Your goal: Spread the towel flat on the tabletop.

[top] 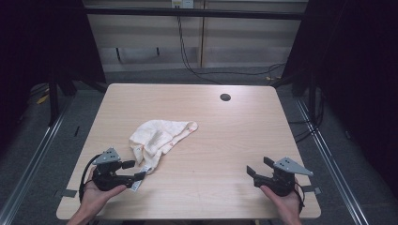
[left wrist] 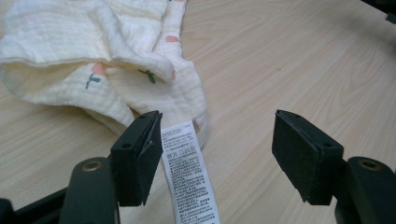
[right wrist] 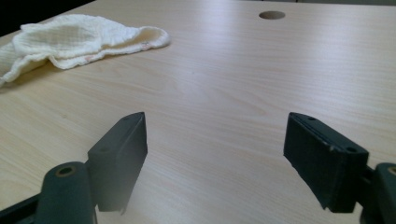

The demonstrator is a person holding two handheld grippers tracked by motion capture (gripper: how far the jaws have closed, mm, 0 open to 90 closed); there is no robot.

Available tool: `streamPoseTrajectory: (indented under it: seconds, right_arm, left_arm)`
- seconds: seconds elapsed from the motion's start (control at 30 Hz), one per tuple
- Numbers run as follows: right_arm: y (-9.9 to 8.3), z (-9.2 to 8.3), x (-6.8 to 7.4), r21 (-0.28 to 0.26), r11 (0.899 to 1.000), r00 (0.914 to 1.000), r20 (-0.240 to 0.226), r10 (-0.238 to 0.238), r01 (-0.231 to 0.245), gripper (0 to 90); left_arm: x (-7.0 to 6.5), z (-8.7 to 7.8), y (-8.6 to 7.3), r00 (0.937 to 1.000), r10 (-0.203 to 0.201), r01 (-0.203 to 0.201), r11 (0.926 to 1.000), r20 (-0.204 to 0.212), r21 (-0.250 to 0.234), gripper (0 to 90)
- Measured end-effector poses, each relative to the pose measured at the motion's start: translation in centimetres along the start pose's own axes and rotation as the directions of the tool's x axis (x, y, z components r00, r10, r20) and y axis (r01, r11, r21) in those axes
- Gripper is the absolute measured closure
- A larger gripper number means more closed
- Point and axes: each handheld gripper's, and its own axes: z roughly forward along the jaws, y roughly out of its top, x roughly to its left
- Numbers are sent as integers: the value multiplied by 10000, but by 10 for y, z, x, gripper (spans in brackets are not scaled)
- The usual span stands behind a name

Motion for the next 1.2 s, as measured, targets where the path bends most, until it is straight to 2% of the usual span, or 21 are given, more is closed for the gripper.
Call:
streamPoseTrajectory:
  seconds: [0.1, 0.23, 0.27, 0.3, 0.33, 0.47, 0.53, 0.63, 0.7, 0.9, 1.07, 1.2]
  right_arm:
    - [0, 1, 2, -2, 9998, 9997, -109, -206, 206, 225]
    - [1, 3, 1, 185, 9998, 9993, -373, -69, 76, 241]
    - [2, 4, 2, 556, 9984, 9969, -774, 109, -66, 250]
    - [2, 4, 2, 556, 9984, 9969, -774, 109, -66, 250]
    - [3, 5, 5, 739, 9973, 9945, -1049, 62, 16, 250]
    - [4, 4, 9, 827, 9966, 9916, -1292, 102, 5, 252]
    - [4, 3, 10, 885, 9961, 9913, -1308, 108, 9, 252]
    - [5, 2, 11, 863, 9962, 9902, -1395, 56, 66, 263]
    - [5, 2, 12, 900, 9959, 9893, -1456, 24, 109, 265]
    - [6, 3, 15, 999, 9949, 9871, -1603, 16, 146, 275]
    - [6, 5, 17, 1156, 9929, 9828, -1845, -65, 283, 285]
    - [6, 6, 17, 1208, 9924, 9826, -1856, -20, 249, 285]
  left_arm:
    - [2, 2, 0, 9997, -224, 224, 9997, 67, -37, 324]
    - [6, 7, 1, 9991, -386, 384, 9991, 161, 150, 277]
    - [8, 9, 1, 9988, -424, 421, 9990, 251, 144, 269]
    - [8, 9, 1, 9988, -424, 421, 9990, 251, 144, 263]
    - [10, 8, 2, 9985, -446, 442, 9990, 330, 114, 254]
    - [11, 5, 2, 9984, -384, 383, 9993, 412, 26, 243]
    - [10, 0, 5, 9993, -185, 187, 9998, 331, -60, 252]
    - [11, -3, 8, 9996, -182, 187, 9996, 225, -221, 274]
    - [15, -8, 11, 9986, -450, 463, 9975, 262, -537, 288]
    - [16, -10, 21, 9994, -306, 316, 9972, 152, -672, 370]
    - [19, -9, 35, 9999, 74, -66, 9980, 122, -632, 422]
    - [24, -4, 45, 9997, -31, 49, 9973, 244, -727, 432]
